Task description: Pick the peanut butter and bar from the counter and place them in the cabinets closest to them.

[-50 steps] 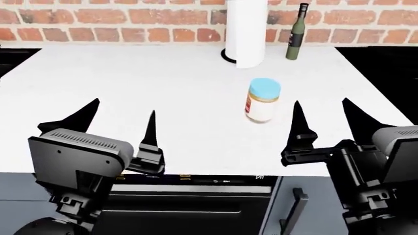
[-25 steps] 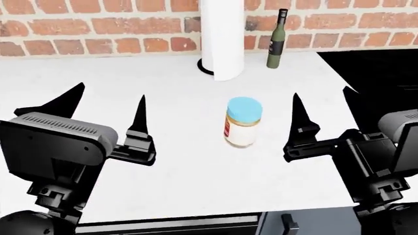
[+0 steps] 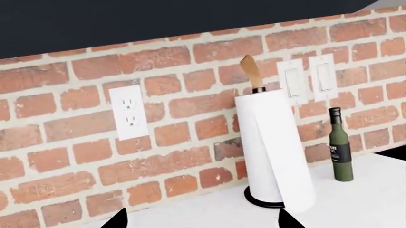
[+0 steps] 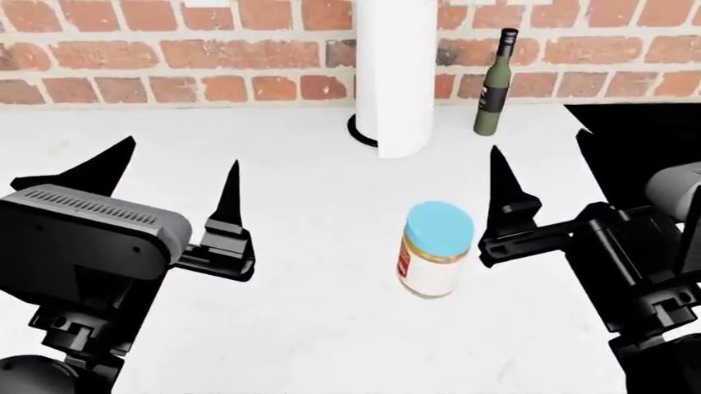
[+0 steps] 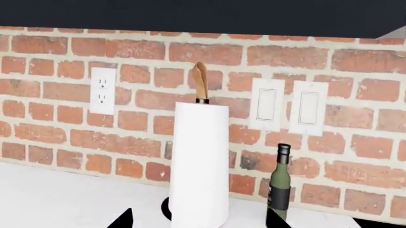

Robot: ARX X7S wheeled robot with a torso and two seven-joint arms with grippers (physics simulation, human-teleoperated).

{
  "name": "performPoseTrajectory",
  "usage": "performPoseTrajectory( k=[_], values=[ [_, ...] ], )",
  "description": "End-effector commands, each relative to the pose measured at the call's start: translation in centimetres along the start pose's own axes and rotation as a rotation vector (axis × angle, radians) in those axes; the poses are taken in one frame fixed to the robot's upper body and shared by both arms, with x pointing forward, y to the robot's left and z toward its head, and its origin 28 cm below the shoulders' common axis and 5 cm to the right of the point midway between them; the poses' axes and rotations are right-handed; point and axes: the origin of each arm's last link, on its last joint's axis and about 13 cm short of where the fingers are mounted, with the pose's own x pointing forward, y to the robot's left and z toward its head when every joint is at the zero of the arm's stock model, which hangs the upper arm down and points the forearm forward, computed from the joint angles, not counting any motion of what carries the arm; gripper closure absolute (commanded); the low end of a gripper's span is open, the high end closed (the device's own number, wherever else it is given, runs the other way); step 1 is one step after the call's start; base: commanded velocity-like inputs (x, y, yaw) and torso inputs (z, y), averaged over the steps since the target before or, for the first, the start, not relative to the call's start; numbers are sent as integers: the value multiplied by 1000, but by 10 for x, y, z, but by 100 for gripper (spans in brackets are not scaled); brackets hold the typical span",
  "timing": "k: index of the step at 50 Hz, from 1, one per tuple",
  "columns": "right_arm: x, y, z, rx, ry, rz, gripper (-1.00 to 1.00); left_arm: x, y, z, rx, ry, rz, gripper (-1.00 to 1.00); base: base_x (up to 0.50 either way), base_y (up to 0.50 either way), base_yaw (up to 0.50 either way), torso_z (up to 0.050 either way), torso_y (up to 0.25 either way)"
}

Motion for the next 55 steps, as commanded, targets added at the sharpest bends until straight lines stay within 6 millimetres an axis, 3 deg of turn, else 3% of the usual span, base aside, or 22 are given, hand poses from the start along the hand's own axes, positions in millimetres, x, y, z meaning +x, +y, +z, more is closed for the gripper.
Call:
performPoseTrajectory(
  k=[1, 13, 26, 44, 55],
  values=[
    [-1, -4, 5, 16, 2, -11, -100, -1, 0, 1, 8, 6, -9, -100, 39, -1, 0, 43, 0],
    [-4, -6, 3, 20, -2, -3, -100, 0, -2, 1, 35, 11, -10, -100, 273, -8, 0, 41, 0],
    [-5, -7, 1, 22, 5, -4, -100, -2, -2, -1, 47, 14, -15, -100, 195, -6, 0, 9, 0],
    [-57, -18, 0, -24, 131, 289, -100, -7, 1, -1, 32, 11, -12, -100, 0, 0, 0, 0, 0],
    [-76, -17, -10, -98, 148, 400, -100, -5, -1, 1, 29, 7, -16, -100, 0, 0, 0, 0, 0]
  ],
)
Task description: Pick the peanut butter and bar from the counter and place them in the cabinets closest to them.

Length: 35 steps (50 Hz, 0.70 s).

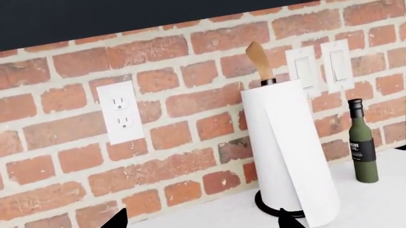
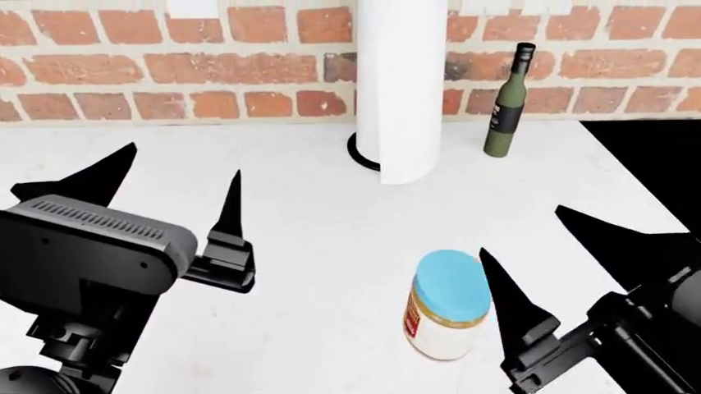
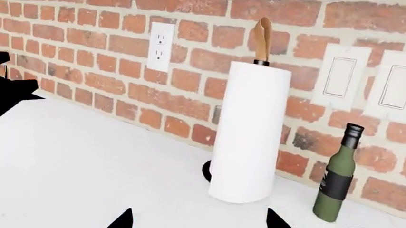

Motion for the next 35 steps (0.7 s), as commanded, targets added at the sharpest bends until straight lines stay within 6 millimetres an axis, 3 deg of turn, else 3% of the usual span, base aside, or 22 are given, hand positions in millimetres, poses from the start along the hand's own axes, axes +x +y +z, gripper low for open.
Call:
performPoseTrajectory(
  k=[1, 35],
  values=[
    [-17, 7, -8, -59, 38, 137, -100, 1, -1, 1, -3, -3, -3, -100, 0, 0, 0, 0, 0],
    [-5, 9, -51, -69, 153, 160, -100, 0, -1, 2, -13, -13, 2, -100, 0, 0, 0, 0, 0]
  ],
)
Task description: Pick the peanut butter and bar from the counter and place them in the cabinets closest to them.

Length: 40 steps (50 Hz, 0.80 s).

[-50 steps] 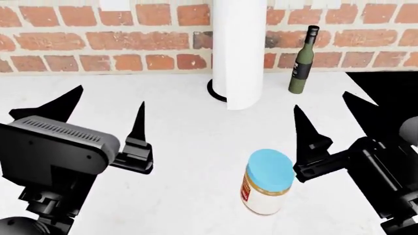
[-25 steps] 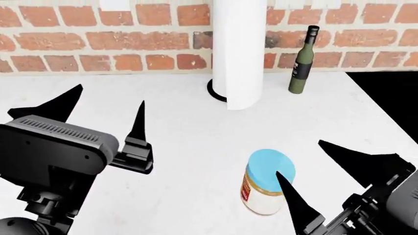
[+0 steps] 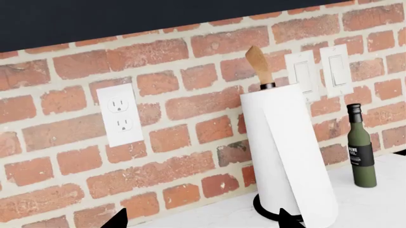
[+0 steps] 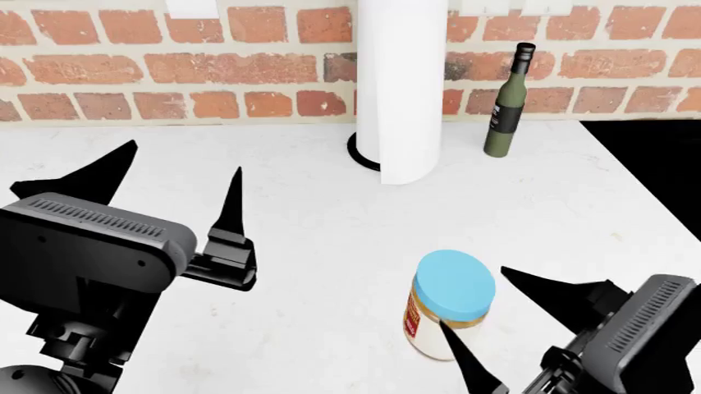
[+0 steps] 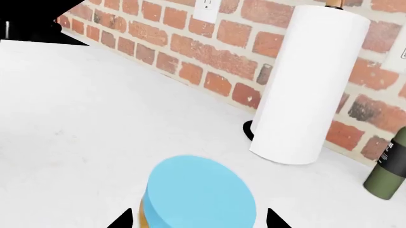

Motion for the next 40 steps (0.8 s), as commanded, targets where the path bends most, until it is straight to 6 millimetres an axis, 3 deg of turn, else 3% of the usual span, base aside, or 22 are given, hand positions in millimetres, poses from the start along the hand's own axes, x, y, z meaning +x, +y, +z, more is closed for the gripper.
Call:
performPoseTrajectory(
  k=[1, 28, 40],
  values=[
    [2, -1, -11, 0, 31, -6, -100, 0, 0, 1, -3, -3, 2, -100, 0, 0, 0, 0, 0],
    [6, -2, -34, 92, 9, 6, -100, 0, 1, -1, -2, -4, 5, -100, 0, 0, 0, 0, 0],
    [21, -4, -38, 112, 10, 20, -100, 0, 1, -2, -1, -1, 4, -100, 0, 0, 0, 0, 0]
  ],
)
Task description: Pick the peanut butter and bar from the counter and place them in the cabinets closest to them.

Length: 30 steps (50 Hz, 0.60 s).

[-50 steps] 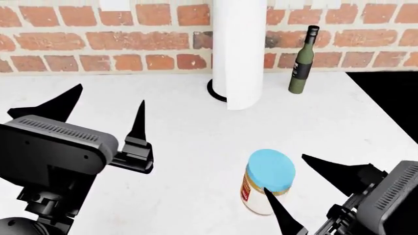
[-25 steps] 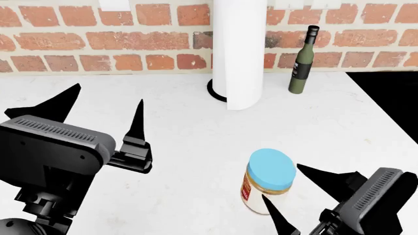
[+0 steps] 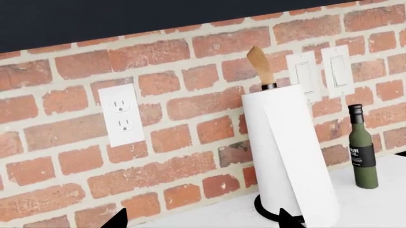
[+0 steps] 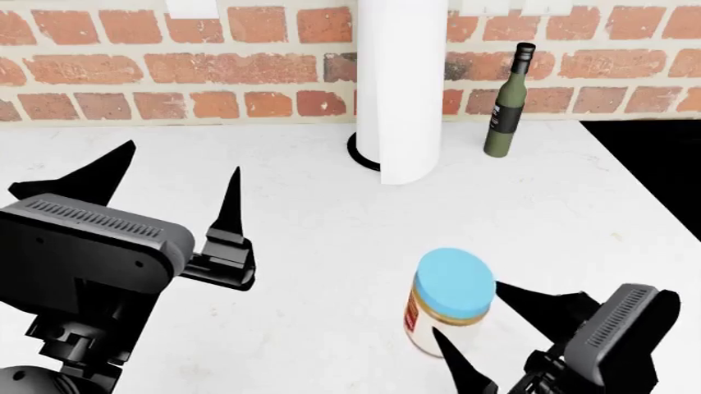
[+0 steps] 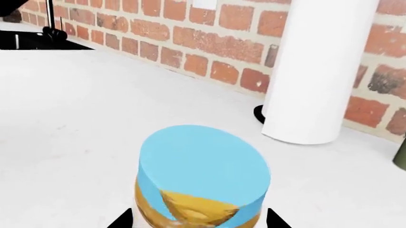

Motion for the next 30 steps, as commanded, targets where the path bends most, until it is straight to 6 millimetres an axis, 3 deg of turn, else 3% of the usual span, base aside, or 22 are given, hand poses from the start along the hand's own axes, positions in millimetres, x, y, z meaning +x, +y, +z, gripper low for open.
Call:
performPoseTrajectory(
  k=[1, 12, 13, 24, 30],
  values=[
    [11, -4, -5, 11, 10, -7, -100, 0, 0, -2, 1, 2, 0, -100, 0, 0, 0, 0, 0],
    [19, -3, -4, 30, -1, 12, -100, 0, 1, -2, 2, 4, 2, -100, 0, 0, 0, 0, 0],
    [19, -3, -4, 32, -3, 14, 100, 0, 1, -2, 2, 5, 2, -100, 0, 0, 0, 0, 0],
    [11, -5, 13, 26, -87, -13, 100, -1, 1, -4, 4, 9, 2, -100, 0, 0, 0, 0, 0],
    [3, -3, 38, 3, -198, -68, 100, -1, 0, -5, 4, 11, 2, -100, 0, 0, 0, 0, 0]
  ],
)
